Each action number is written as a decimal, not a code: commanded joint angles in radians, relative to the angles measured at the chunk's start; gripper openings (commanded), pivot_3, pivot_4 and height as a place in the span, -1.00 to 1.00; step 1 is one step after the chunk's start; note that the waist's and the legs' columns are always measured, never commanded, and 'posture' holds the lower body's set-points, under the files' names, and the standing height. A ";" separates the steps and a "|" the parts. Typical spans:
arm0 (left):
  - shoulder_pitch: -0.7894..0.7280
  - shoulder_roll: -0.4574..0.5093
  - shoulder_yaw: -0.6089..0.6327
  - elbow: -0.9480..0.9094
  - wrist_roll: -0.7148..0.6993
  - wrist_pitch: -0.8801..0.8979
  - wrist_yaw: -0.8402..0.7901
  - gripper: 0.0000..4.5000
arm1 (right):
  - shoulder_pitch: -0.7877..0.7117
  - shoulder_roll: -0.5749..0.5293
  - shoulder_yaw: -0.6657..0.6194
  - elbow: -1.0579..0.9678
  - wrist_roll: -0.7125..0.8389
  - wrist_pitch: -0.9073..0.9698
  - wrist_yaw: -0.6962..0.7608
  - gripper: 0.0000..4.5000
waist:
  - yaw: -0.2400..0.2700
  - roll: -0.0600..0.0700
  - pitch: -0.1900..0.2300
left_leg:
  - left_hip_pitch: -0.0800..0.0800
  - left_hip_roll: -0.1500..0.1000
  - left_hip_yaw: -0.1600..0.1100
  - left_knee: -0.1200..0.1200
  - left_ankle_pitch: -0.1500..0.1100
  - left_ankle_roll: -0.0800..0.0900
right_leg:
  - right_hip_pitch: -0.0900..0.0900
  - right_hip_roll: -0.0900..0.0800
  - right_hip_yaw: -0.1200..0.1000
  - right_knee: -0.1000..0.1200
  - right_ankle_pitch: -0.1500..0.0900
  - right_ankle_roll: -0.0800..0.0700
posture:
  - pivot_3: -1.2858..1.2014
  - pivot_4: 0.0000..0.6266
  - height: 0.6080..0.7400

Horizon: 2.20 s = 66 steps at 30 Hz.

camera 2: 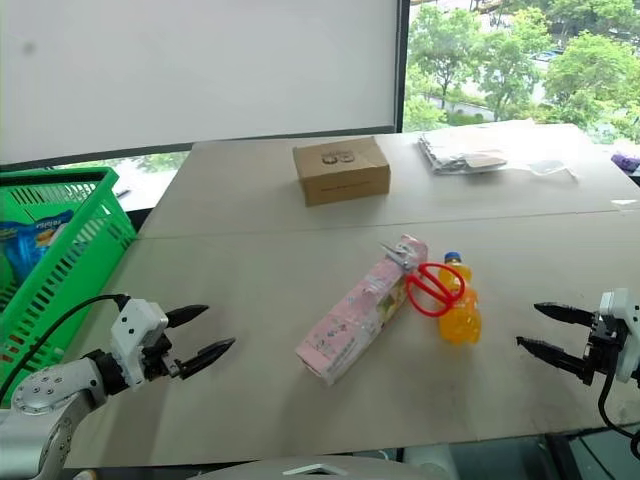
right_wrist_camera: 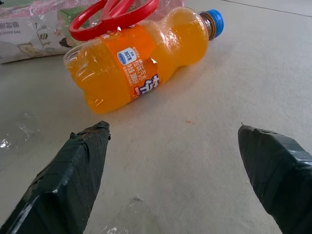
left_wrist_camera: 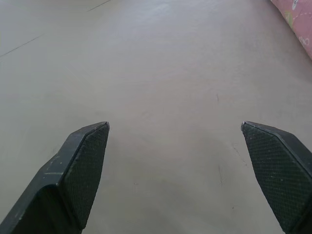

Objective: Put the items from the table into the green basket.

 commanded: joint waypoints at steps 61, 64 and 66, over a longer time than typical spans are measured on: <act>-0.178 0.189 0.117 -0.405 -0.412 0.291 -0.125 1.00 | -0.313 0.099 0.157 -0.524 0.130 0.585 -0.306 -0.98 | 0.028 -0.009 0.014 | -0.012 0.001 0.003 0.000 0.001 0.005 | -0.013 0.002 0.003 -0.002 0.004 -0.005 | 0.07 -0.88 0.76; -0.216 0.180 0.119 -0.392 -0.440 0.300 -0.109 1.00 | -0.360 0.144 0.072 -0.510 0.229 0.641 -0.372 -0.98 | 0.028 -0.008 0.015 | -0.012 0.001 0.003 0.000 0.001 0.005 | -0.013 0.002 0.003 -0.002 0.004 -0.005 | 0.07 -0.88 0.76; -0.251 0.172 0.115 -0.383 -0.461 0.310 -0.089 1.00 | -0.426 0.183 0.020 -0.449 0.250 0.684 -0.494 -0.98 | 0.027 -0.008 0.015 | -0.012 0.001 0.003 0.000 0.001 0.005 | -0.013 0.002 0.004 -0.002 0.004 -0.005 | 0.06 -0.89 0.76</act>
